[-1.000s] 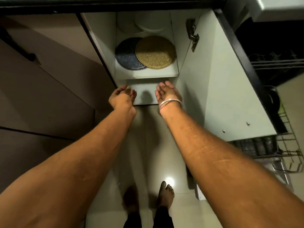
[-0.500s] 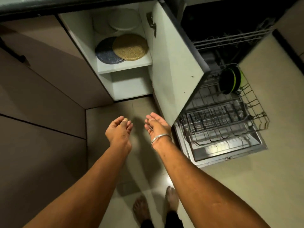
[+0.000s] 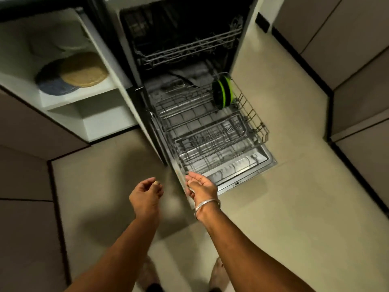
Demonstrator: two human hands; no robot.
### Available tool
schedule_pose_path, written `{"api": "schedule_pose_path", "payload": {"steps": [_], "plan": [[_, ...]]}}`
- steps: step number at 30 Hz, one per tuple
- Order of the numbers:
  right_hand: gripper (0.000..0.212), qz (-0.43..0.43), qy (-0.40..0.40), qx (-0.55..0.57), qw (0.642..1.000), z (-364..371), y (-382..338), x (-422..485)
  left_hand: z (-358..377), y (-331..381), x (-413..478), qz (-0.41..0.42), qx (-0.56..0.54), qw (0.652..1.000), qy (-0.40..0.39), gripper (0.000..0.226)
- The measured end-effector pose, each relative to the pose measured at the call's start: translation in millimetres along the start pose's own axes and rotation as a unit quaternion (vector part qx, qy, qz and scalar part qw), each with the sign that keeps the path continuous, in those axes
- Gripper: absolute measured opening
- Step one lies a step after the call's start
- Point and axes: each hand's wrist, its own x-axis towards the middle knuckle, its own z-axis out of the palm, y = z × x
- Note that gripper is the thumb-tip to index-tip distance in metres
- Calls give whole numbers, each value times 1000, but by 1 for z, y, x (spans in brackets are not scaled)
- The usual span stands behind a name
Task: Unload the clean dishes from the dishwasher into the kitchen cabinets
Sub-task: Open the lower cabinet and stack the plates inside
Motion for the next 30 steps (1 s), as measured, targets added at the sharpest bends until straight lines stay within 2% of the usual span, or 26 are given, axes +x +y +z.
{"api": "schedule_pose_path", "payload": {"steps": [6,11,22,30], "plan": [[29,-19,16,18,1000,-73,-64,10,85,0,-44,12,40,998,-53,12],[28,-41,31,38,998,-100,-107,37,153,3,-56,23,49,995,-80,10],[29,-30,44,133,990,-87,-187,154,273,14,5,20,102,985,-138,14],[26,6,33,226,974,-79,-230,246,355,11,68,39,145,980,-134,12]]}}
